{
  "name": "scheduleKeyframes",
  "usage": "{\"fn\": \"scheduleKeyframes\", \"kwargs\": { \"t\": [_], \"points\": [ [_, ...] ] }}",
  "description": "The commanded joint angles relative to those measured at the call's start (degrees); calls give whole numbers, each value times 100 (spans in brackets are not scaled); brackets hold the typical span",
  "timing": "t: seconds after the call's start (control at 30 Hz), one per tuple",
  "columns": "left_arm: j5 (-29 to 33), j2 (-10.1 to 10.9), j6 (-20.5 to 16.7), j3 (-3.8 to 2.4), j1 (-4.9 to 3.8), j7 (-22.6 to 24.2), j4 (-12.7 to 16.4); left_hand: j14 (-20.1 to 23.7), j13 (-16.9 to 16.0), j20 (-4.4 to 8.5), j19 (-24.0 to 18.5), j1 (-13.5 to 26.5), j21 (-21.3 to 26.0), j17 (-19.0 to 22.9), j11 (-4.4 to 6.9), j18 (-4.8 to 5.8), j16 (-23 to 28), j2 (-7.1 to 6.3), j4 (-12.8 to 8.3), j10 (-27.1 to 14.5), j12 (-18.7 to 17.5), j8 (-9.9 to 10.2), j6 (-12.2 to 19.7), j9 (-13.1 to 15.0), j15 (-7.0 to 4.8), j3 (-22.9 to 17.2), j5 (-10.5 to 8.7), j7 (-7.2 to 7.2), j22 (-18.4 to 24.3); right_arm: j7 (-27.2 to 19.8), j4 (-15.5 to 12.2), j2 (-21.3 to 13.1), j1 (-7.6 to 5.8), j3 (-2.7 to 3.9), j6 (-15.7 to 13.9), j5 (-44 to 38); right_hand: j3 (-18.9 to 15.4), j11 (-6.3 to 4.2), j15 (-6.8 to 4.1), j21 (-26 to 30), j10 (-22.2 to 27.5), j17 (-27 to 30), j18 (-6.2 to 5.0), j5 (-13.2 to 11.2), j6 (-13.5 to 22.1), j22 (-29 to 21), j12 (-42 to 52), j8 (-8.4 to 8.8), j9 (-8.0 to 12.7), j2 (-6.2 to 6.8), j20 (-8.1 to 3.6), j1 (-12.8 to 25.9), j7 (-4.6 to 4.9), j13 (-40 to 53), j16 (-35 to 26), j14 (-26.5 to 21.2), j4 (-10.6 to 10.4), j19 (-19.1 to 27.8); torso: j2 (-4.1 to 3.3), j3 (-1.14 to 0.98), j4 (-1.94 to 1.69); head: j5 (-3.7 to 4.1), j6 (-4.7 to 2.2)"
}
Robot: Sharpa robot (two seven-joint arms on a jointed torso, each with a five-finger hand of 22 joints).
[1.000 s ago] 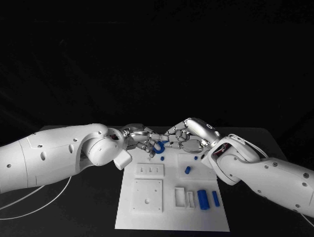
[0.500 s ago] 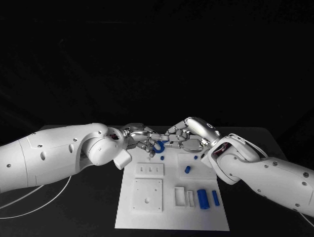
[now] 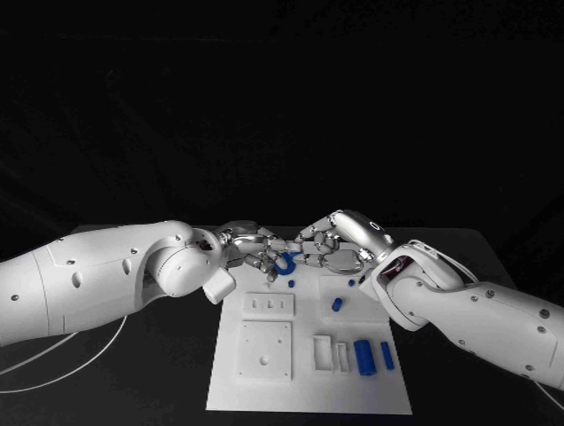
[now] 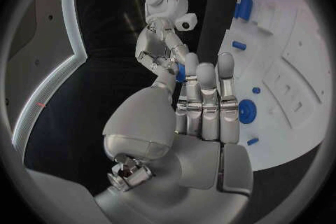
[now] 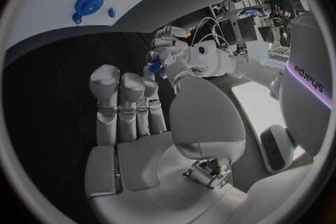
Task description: Assemble the parts on the task board
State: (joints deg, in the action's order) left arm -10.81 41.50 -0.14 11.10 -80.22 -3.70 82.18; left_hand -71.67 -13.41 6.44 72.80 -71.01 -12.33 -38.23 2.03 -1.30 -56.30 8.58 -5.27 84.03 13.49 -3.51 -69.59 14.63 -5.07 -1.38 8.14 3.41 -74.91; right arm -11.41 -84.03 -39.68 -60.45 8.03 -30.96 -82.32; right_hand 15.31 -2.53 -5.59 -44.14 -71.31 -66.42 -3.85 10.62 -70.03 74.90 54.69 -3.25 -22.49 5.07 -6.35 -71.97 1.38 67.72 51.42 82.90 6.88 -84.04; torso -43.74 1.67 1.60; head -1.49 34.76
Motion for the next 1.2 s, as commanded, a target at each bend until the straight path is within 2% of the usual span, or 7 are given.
{"fn": "scheduleKeyframes", "kwargs": {
  "t": [0.03,0.2,0.4,0.7,0.83,1.0,1.2],
  "points": [
    [-71,-9,-54,-2,2,-22,8,35,26,-38,-34,12,46,10,12,68,48,-78,61,245,-60,-23,-540,65,20,52,-24,-301,-80,93,15,-6,6,7,-94,-71,131,-18,-17,-53,-28,-14,73,260,-85,609,7,-38,-418,-78,-50,34,-31,16,33,25,52,-144,-2,-3,4,-9,2],
    [-132,-8,-159,-2,3,-78,-18,142,97,-77,-105,170,105,28,-13,68,88,-280,139,141,-227,-35,-400,185,72,163,582,-280,-63,84,-4,-18,15,7,-96,-35,286,-28,-24,-96,-53,-36,78,518,-104,613,7,-41,-478,-61,-59,184,-34,39,35,38,174,-141,-6,-8,-3,-9,4],
    [-261,-12,-140,-2,6,-85,-21,299,33,-141,-170,591,179,16,-61,41,-18,-493,474,19,-222,-44,-218,657,127,395,453,-221,-70,101,21,-20,18,7,-50,-7,328,-29,-25,-111,-62,-44,77,562,-90,613,-10,-41,-554,-73,-59,250,-35,49,19,44,236,-136,-4,-2,-1,-10,16],
    [-441,1,-194,-2,13,-115,-40,432,-341,-166,-202,968,192,101,-80,37,-269,-830,792,-317,233,-69,32,2056,150,356,477,-206,-105,108,63,-28,19,7,11,59,333,-30,-25,-117,-67,-47,78,603,-88,614,-5,-40,-576,-76,-60,263,-35,59,14,43,245,-135,-9,-5,-10,3,13],
    [-521,4,-259,-2,24,-164,-65,579,-957,-202,-271,1359,130,145,-115,22,-502,-1127,1185,-1073,1317,-1171,908,3469,187,40,458,-184,-110,126,71,-36,19,7,86,73,323,-33,-26,-115,-67,-50,79,572,-82,613,-6,-39,-596,-86,-59,284,-47,65,12,42,245,-132,-8,-1,-13,8,28],
    [-518,5,-304,-3,48,-112,-106,633,-894,-222,-307,1353,89,311,-130,3,-627,-1134,1133,-1278,1706,-1584,1125,3359,201,2,452,-172,-108,139,82,-50,19,7,176,80,317,-33,-26,-115,-69,-48,80,573,-82,612,0,-40,-602,-90,-60,285,-46,72,4,39,248,-130,-12,7,-15,28,32],
    [-514,4,-260,-5,63,-63,-118,678,-797,-237,-337,1280,79,398,-151,-3,-672,-963,859,-1339,1753,-1549,1174,3108,212,128,504,-136,-104,133,83,-53,21,7,220,152,302,-32,-27,-112,-68,-49,81,580,-77,612,-2,-39,-613,-102,-60,286,-46,77,-2,36,257,-127,-11,5,-24,29,39]
  ]
}}
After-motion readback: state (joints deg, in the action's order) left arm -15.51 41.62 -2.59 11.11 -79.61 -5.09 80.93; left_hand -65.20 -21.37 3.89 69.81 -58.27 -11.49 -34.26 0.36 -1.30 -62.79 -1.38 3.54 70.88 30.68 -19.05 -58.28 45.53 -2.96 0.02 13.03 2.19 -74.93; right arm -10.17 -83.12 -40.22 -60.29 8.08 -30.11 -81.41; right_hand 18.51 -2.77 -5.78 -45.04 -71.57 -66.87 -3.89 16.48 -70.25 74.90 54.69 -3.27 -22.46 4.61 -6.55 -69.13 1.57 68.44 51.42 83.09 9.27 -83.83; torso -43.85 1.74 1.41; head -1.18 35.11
